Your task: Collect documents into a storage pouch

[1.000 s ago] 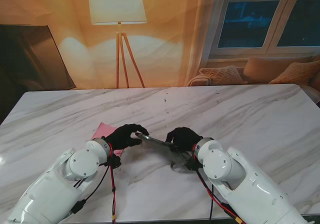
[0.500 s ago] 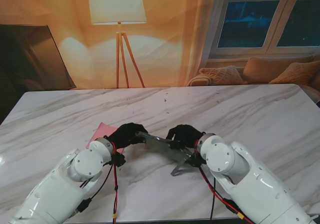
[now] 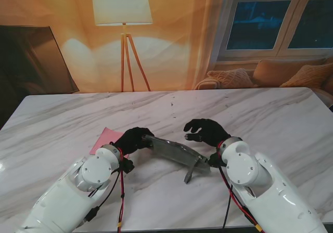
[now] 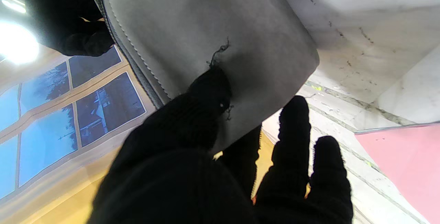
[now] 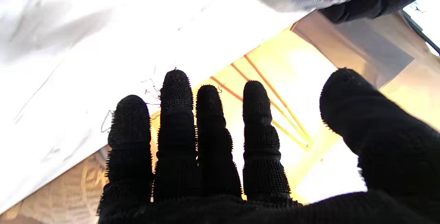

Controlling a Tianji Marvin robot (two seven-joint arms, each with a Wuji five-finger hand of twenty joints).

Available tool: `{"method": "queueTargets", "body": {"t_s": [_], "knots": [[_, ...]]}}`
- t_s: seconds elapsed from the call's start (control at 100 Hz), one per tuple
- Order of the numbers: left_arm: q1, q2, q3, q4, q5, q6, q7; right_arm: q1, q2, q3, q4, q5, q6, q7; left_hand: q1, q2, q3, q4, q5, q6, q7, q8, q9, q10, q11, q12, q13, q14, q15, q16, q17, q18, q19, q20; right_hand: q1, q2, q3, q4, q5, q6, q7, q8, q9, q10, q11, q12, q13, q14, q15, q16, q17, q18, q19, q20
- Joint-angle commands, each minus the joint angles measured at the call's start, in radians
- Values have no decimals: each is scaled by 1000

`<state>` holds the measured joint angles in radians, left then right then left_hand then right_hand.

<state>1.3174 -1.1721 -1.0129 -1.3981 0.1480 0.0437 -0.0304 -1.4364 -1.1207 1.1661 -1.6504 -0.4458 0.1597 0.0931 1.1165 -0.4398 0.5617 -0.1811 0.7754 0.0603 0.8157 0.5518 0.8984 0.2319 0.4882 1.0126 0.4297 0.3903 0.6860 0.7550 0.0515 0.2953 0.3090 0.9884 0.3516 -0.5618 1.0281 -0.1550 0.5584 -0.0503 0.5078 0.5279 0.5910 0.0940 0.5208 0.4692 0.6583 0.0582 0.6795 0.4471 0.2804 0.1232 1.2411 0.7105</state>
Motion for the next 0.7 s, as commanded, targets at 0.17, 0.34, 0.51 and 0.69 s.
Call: {"method": "queueTargets", "body": {"t_s": [0.17, 0.34, 0.51, 0.69], "knots": [[10, -11, -7, -7, 5, 20, 19, -73, 15, 113, -33, -68, -14, -5, 30, 50, 74, 31, 35, 6, 100, 117, 44, 58, 148, 38, -8, 44, 40, 22, 22, -9, 15, 54, -23, 21, -18, 41, -63, -14, -17, 3, -62, -30, -24, -12, -66, -25, -77, -27, -64, -9, -101, -26], [12, -16, -7, -14, 0, 40, 33, -122, 34, 188, -40, -120, -41, 58, -6, 22, 145, 31, 33, 30, 115, 129, 62, 85, 212, 31, 8, 70, 83, 45, 34, -1, 25, 82, 22, -19, 21, 40, -84, -7, -29, -1, -87, -44, -36, -17, -90, -38, -116, -36, -87, -29, -157, -28], [9, -21, -6, -12, 3, 48, 49, -156, 47, 226, -27, -175, -65, 91, -12, 16, 161, 31, 26, 38, 126, 143, 67, 127, 239, 25, 20, 78, 102, 52, 43, 0, 30, 93, 48, -51, 52, 30, -106, -3, -39, -4, -108, -56, -49, -24, -111, -50, -177, -58, -102, -43, -246, -40], [10, -31, -2, -14, -1, 68, 83, -165, 55, 227, -5, -183, -86, 121, -20, -4, 186, 26, 26, 53, 131, 146, 97, 132, 293, 3, 47, 99, 137, 63, 62, 13, 43, 117, 79, -111, 74, 16, -157, 17, -56, -16, -156, -66, -67, -50, -169, -63, -280, -115, -146, -123, -462, -129]]}}
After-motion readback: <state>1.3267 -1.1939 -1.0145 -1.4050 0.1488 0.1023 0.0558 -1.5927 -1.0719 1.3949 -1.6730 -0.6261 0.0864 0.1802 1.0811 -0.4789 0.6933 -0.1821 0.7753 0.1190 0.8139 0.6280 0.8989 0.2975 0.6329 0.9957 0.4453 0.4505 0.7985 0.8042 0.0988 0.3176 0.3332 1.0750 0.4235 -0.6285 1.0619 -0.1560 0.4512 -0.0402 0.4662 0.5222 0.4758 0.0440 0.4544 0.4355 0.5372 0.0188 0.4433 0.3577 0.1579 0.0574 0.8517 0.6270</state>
